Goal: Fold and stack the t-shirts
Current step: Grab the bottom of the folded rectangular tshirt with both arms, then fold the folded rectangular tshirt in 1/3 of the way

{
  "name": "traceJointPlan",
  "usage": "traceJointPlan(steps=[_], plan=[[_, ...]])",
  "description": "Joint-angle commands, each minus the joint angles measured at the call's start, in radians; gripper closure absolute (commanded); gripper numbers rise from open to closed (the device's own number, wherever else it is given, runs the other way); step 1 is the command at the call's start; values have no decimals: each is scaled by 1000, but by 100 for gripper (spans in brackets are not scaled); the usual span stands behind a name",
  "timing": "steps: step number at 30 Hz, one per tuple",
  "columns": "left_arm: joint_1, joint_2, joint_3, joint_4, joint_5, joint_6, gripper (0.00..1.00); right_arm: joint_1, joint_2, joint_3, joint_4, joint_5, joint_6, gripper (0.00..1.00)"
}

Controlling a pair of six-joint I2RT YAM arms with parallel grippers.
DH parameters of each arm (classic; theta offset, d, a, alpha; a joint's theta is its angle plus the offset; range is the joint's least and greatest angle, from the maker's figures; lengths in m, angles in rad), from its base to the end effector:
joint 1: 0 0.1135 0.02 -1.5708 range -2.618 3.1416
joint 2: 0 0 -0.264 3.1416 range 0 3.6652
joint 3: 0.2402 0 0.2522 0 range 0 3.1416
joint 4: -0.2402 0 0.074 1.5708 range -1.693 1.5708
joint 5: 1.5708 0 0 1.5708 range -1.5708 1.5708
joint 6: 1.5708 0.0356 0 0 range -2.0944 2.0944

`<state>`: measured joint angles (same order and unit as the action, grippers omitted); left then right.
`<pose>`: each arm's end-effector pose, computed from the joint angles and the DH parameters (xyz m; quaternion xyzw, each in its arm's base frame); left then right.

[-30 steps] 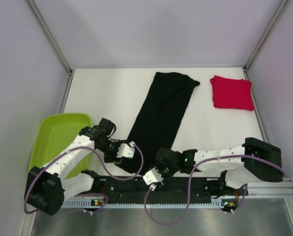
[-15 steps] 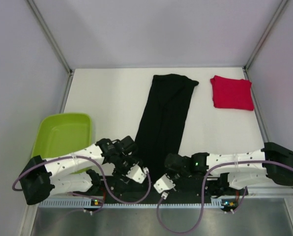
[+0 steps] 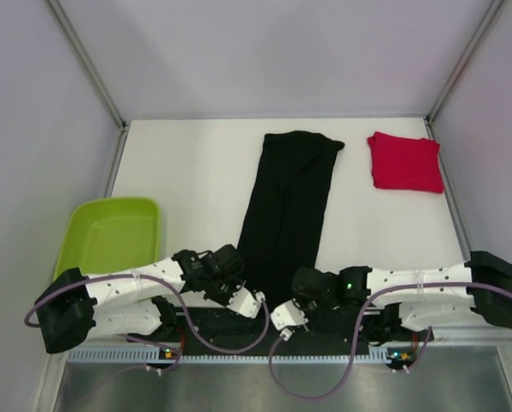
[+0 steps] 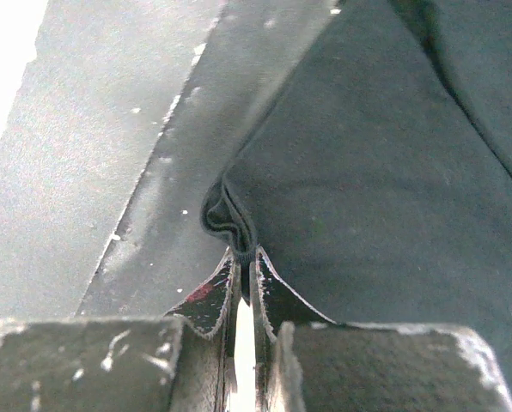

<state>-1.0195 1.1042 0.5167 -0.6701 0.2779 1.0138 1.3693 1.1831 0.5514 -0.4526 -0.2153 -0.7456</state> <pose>0.0816 -0.1514 0.1605 0.8432 0.4964 -0.1373 0.1541 0.0334 0.2016 0.1655 -0.8533 0.4513 0.1727 0.1959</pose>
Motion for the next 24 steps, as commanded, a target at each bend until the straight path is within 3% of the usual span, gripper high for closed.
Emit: traceJointPlan(steps=[1,5,12,18,24], plan=[[25,-1,112,-9,-101,-109,100,-100,-100,44,21,-19,167,100],[88,57,258,-19,-103,-167,100,-292,-161,68,96,-21,228,100],[298,273,549,-20,-28,-202,100,-603,-155,108,228,-117,279,100],[364,517,785,26,-19,-222,100,-846,-7,142,393,-222,244,100],[467,778,1075,0,-45,-323,100,-992,212,280,497,-268,227,100]])
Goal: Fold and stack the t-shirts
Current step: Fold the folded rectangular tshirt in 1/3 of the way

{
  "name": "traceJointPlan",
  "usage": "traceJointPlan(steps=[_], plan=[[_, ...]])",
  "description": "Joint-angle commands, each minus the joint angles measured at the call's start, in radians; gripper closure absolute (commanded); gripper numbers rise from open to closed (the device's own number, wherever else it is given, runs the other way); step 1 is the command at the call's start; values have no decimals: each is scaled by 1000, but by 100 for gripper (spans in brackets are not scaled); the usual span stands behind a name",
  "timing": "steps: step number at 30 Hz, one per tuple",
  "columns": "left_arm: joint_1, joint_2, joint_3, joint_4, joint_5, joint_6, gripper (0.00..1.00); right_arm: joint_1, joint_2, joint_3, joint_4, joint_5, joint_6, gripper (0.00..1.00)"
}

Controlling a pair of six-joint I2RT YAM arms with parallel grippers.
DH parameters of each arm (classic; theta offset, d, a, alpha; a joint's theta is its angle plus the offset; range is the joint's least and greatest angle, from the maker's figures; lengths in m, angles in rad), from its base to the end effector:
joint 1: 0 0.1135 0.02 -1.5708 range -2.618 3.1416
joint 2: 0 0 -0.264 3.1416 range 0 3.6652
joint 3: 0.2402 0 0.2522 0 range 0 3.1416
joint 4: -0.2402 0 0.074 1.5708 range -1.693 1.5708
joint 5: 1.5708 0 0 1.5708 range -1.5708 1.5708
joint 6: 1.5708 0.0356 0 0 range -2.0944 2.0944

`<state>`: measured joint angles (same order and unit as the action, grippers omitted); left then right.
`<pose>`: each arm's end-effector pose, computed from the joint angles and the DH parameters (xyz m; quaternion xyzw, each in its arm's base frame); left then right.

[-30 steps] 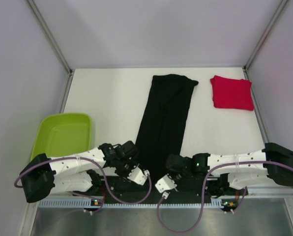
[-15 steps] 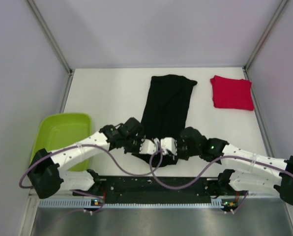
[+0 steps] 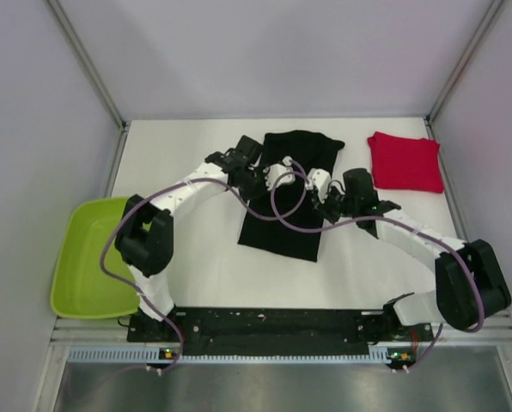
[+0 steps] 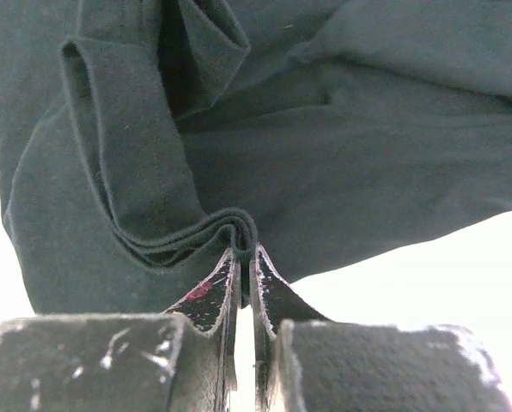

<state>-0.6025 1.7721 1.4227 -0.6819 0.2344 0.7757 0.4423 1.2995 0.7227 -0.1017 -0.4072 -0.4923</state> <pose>0.3078 -0.2218 0.2515 0.6327 0.7190 -0.0894 0.2734 0.2383 0.1285 0.2176 -0.4759 0.7495 0.1718 0.4270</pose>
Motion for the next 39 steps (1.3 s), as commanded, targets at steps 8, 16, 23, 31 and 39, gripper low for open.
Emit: traceJointPlan(steps=[8,16,23,31,39], plan=[[64,266,268,33,-10,-107,100,-154,263,211,105,-97,-28,100],[69,329,289,54,-52,-134,100,-189,354,273,51,-59,-14,100],[89,326,311,91,-191,-211,86,-197,428,362,-29,88,24,95],[138,328,369,248,-371,-302,26,-260,452,486,-59,283,170,66],[176,118,328,-51,152,-108,49,-154,65,218,-58,61,-128,55]])
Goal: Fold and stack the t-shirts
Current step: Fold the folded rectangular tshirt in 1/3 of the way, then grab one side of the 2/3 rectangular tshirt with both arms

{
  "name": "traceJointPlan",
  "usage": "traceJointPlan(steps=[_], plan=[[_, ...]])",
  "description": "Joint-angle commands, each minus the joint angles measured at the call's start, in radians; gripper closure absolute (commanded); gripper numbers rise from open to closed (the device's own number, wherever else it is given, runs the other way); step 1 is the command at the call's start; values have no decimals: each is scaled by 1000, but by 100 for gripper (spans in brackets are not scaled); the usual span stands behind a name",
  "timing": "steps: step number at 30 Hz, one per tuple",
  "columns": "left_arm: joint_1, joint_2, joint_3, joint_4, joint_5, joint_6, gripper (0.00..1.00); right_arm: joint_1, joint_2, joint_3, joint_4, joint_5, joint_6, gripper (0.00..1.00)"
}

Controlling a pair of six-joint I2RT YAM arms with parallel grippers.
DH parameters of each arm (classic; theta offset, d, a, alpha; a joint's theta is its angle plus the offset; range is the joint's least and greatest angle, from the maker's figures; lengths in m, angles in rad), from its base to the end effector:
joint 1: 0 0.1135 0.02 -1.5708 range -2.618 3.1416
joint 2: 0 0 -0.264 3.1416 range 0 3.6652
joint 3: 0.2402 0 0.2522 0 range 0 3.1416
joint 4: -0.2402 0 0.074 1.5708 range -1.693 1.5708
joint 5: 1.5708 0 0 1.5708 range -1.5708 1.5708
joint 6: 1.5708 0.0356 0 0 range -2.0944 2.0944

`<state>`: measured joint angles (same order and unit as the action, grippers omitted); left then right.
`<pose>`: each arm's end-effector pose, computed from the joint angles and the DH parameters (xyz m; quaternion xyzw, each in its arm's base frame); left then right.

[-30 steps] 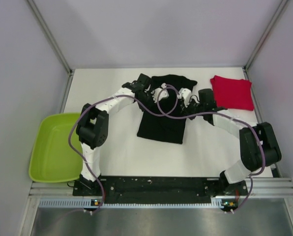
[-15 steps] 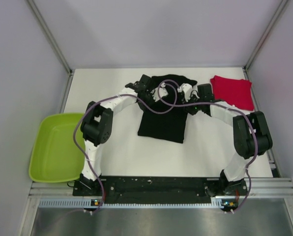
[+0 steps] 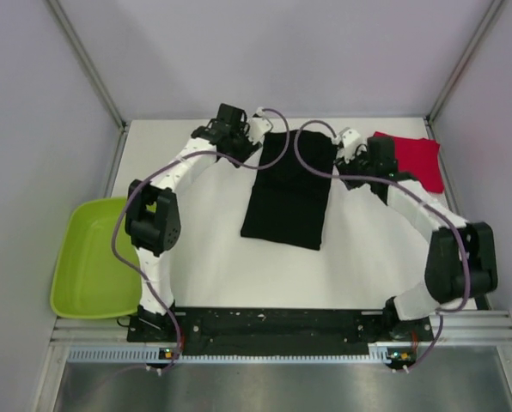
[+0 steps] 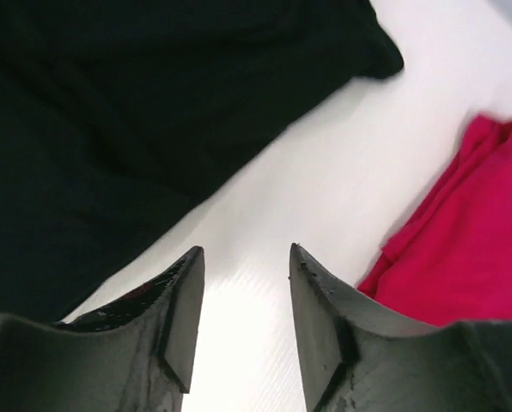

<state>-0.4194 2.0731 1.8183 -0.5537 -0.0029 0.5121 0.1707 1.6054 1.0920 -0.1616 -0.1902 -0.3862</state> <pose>0.4338 -0.1933 0.2619 0.4164 0.8296 0.0186 0.3715 0.3507 0.0673 0.2412 -0.2862 0.8514 0.0387 0.4378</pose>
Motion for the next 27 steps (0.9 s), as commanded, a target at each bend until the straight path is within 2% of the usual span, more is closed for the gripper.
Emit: traceJointPlan(steps=[1,2,4,7,8,12,16,19,21,22,24,27], plan=[[-19,-226,-138,-225,468,249,50,165,-325,-234,-22,-202,-341,52],[-30,-255,-193,-267,527,319,50,212,-382,-307,-39,-224,-406,48],[-42,-278,-276,-334,587,431,41,300,-449,-404,-68,-209,-476,45],[-64,-298,-382,-347,610,508,31,410,-457,-464,-119,-123,-476,44],[-74,-304,-417,-342,612,525,25,440,-444,-475,-124,-92,-476,44],[-131,-289,-510,-249,532,516,20,509,-360,-485,-110,33,-471,44],[-173,-260,-559,-175,419,490,20,521,-285,-462,-79,46,-448,45],[-176,-254,-588,-118,373,465,24,527,-237,-455,-69,69,-436,50],[-177,-249,-599,-95,334,456,28,529,-214,-455,-72,93,-430,61],[-176,-245,-600,-91,328,451,32,529,-208,-454,-70,98,-428,64],[-180,-242,-606,-89,323,445,43,529,-203,-451,-62,86,-424,71],[-186,-235,-625,-86,319,434,69,530,-199,-448,-55,80,-407,91]])
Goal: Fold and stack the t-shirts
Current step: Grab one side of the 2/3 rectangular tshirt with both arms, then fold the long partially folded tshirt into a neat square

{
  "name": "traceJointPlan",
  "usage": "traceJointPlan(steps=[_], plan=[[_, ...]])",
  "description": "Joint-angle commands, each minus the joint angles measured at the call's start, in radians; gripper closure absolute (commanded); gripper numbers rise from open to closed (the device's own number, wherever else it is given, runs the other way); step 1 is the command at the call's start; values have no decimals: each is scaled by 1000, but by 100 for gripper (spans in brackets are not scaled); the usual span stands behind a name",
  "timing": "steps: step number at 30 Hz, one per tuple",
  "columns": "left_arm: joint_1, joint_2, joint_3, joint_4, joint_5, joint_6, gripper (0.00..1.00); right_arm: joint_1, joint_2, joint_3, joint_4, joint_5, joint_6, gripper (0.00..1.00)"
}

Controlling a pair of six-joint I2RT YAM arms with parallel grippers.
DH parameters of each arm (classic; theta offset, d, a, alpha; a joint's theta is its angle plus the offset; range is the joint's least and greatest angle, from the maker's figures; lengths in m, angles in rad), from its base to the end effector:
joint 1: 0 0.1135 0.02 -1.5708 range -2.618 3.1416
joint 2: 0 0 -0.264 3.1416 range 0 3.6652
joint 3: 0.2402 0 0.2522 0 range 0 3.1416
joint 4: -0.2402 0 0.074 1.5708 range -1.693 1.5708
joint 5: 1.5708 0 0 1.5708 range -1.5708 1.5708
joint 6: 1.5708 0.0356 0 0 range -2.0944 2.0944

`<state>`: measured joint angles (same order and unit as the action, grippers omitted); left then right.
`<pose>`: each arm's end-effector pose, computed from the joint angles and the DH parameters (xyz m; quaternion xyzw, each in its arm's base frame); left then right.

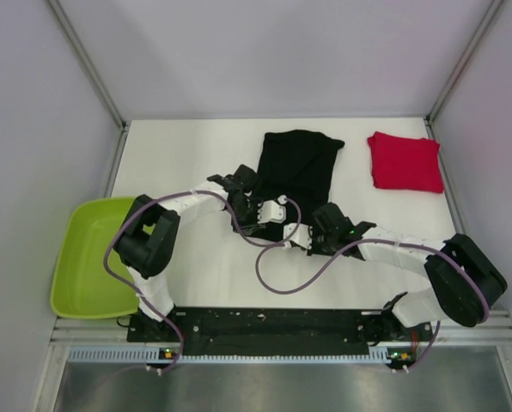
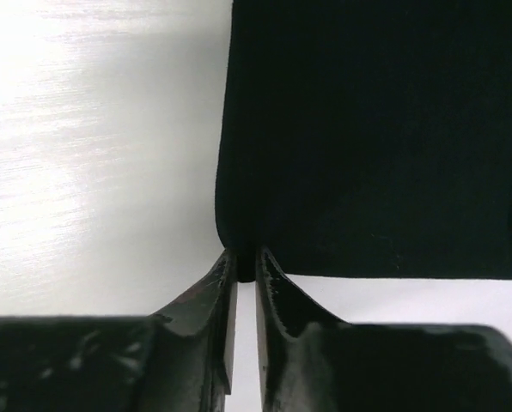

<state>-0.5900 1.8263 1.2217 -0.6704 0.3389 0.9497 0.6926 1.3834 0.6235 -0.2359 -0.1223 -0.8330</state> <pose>0.2873 -0.2066 0.1761 0.6964 0.6827 -0.1381 0.1727 0.1890 0.1625 0.1559 -0.6739 0.6800 0.0386 0.2864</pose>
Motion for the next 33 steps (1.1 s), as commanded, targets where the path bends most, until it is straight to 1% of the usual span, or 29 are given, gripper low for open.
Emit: traceJointPlan(steps=[1,2,3,6,9,13,15,18,20,21,23,25,27,29,30,31,33], plan=[[-19,11,-30,28,-26,-11,82,8,20,22,14,16,40,98],[-19,10,-28,14,-28,-17,94,10,11,24,0,22,40,100],[-19,5,-22,0,-31,-28,100,12,-1,28,-20,27,41,100],[-18,-38,-1,-86,-34,-51,100,25,-88,41,-86,13,66,100],[-18,-126,-16,-165,0,-66,100,65,-206,65,-189,-7,115,100],[-21,-255,-47,-291,46,-86,100,181,-328,110,-405,13,169,100],[-25,-315,-50,-374,67,-94,100,246,-392,136,-483,21,210,100],[-47,-407,-38,-532,81,-100,100,339,-461,200,-581,36,317,100],[-51,-459,-7,-616,91,-107,100,387,-491,254,-637,32,356,100],[-51,-473,16,-642,94,-114,100,407,-509,274,-638,41,379,100],[-50,-501,61,-660,86,-140,100,409,-529,317,-640,38,403,100],[-47,-503,120,-647,63,-164,100,397,-541,334,-638,50,390,100],[-47,-473,180,-603,-9,-202,100,336,-546,335,-632,78,358,100],[-45,-435,219,-517,-101,-233,100,196,-541,329,-605,76,331,100],[-42,-411,242,-468,-141,-238,100,121,-540,328,-579,40,322,100],[-36,-385,269,-436,-162,-241,100,38,-531,323,-533,3,319,100],[-18,-307,364,-400,-170,-243,100,-86,-491,320,-459,-37,311,100]])
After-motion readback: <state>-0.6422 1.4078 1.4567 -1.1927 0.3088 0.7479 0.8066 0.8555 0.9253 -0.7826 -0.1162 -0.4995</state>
